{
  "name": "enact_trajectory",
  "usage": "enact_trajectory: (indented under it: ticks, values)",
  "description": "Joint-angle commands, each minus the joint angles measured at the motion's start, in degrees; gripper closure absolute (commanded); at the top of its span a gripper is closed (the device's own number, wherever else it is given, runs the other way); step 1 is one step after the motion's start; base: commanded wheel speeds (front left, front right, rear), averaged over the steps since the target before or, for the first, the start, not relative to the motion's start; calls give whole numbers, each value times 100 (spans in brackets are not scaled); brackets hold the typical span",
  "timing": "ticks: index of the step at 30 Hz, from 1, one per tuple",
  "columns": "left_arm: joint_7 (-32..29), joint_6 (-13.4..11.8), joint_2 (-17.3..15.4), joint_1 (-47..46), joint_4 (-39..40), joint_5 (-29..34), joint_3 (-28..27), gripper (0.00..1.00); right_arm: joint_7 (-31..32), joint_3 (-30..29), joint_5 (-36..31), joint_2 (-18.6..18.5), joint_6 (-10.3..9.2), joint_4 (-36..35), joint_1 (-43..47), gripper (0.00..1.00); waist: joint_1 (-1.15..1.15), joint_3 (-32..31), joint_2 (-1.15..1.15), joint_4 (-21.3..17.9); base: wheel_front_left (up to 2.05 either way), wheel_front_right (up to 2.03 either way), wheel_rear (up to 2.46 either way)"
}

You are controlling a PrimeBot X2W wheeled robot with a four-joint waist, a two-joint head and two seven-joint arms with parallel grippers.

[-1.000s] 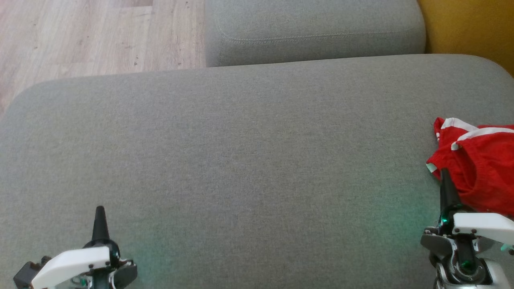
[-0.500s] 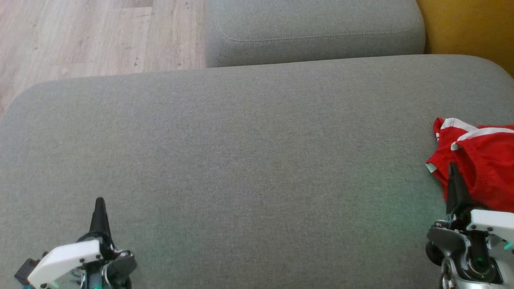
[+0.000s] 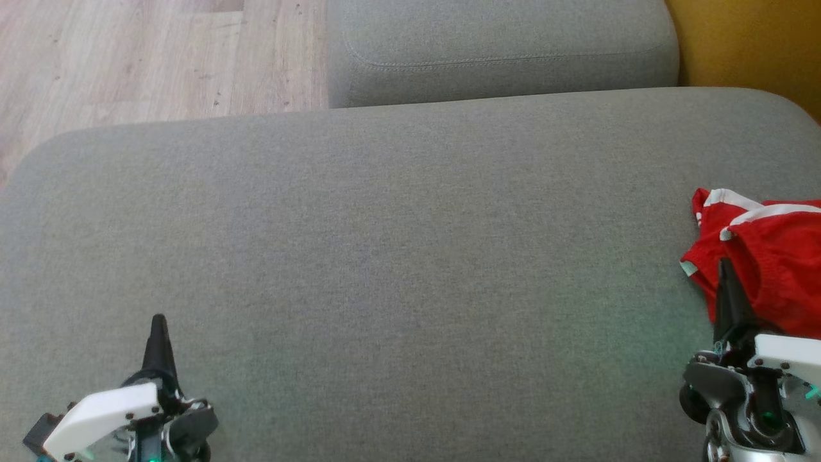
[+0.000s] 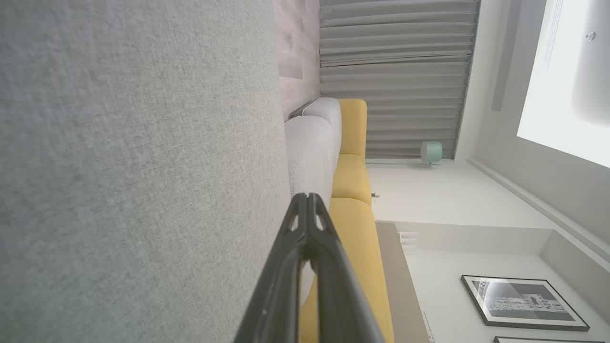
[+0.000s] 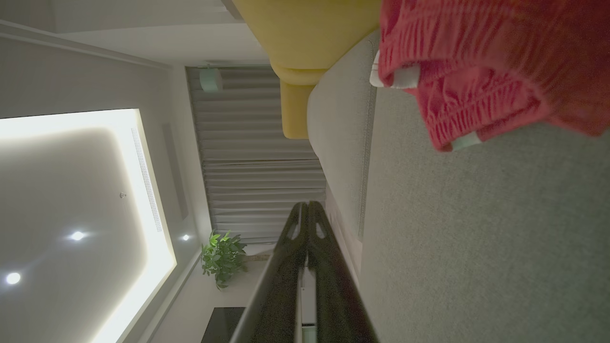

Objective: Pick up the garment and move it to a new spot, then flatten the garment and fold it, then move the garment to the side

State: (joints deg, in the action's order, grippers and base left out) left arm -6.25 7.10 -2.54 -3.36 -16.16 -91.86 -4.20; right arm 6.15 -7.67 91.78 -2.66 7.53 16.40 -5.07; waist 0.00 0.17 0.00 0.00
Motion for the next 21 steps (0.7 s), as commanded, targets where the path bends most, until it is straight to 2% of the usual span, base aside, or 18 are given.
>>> enact_trajectory:
  ticks: [1, 21]
  values:
    - [-23, 38, -33, -284, 209, -32, -230, 100, 34, 115, 39, -21, -4, -237, -111, 100, 0, 0, 0, 0, 0, 0, 0]
    - [-23, 38, -33, -283, 210, -32, -230, 100, 34, 116, 39, -21, -4, -237, -111, 100, 0, 0, 0, 0, 0, 0, 0]
